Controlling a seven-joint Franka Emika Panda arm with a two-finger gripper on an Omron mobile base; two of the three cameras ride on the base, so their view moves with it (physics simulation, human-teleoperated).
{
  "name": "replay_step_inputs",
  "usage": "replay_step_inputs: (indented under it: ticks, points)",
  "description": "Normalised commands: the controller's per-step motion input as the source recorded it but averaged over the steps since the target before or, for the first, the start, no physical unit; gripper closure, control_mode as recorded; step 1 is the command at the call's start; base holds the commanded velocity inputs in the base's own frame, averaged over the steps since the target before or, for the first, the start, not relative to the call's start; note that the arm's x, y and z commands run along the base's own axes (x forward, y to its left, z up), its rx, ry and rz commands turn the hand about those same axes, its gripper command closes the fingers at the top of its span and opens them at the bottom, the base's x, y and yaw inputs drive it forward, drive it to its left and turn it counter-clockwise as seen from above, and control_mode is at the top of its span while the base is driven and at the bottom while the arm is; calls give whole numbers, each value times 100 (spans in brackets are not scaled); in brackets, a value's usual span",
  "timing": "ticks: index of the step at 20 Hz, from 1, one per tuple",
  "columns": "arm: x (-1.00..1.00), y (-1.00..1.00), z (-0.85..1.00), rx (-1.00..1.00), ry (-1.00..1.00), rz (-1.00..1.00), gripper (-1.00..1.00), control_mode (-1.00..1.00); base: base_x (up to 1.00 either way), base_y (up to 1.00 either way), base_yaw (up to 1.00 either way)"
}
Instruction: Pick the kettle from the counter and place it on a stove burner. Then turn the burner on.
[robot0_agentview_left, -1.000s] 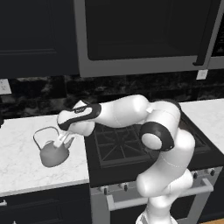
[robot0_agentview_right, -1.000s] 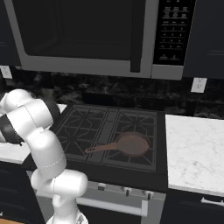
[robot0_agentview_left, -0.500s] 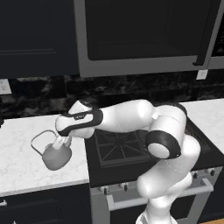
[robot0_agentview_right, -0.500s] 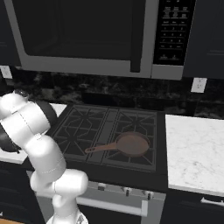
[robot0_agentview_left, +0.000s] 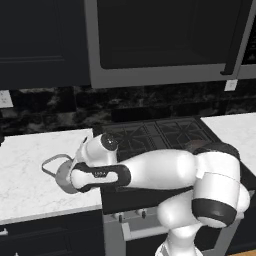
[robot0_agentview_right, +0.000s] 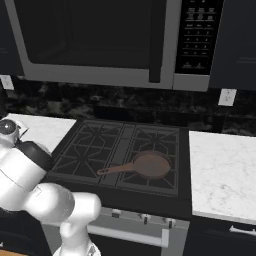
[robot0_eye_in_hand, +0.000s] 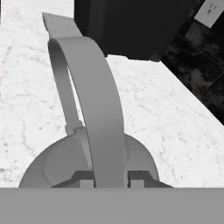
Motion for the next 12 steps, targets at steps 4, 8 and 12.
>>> replay_step_inputs:
  ticks: [4,8,12]
  points:
    - [-36,-43,54,2,-29,-23,100,-100,0,0,0]
    - [-19,-55,62,8,-17,-26,100,-100,0,0,0]
    - [-2,-54,80,11,-4,-25,100,-100,0,0,0]
